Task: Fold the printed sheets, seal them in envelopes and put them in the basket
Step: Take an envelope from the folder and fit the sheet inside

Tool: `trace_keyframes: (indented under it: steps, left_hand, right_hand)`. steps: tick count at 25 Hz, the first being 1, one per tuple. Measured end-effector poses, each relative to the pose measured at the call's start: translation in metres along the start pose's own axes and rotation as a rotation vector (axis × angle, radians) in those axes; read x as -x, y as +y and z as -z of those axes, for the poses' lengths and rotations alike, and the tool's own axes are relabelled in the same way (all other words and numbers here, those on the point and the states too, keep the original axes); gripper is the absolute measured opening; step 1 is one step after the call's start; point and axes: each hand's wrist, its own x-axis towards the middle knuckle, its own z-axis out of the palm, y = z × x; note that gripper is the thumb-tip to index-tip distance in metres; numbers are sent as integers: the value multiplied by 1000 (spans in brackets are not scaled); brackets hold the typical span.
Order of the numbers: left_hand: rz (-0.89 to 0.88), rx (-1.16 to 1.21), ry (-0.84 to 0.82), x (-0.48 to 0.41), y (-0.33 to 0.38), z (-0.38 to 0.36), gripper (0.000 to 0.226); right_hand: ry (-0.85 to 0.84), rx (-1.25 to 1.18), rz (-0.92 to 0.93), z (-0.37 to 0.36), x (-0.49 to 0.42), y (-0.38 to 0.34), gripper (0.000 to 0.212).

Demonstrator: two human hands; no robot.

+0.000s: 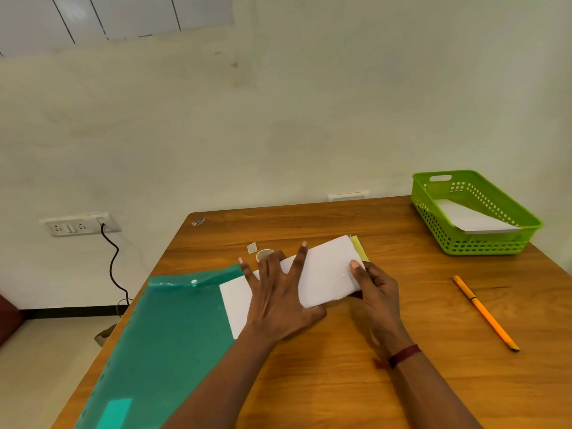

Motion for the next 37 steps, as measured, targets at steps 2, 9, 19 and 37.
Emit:
trace_keyframes:
  steps: [2,9,19,37]
  left_hand:
    - [43,48,2,-2,6,3,118]
    - [204,569,122,-15,37,41,105]
    - [266,1250,93,-70,40,115,12]
    - [271,1589,99,-62,46,127,13]
  right_hand:
    - [-13,97,107,-2,-6,-11,14]
    - [-192,228,376,-11,-39,-88,26]
    - [-258,409,551,-32,-47,-125,22]
    - [-177,289,535,-36,-45,-127,18]
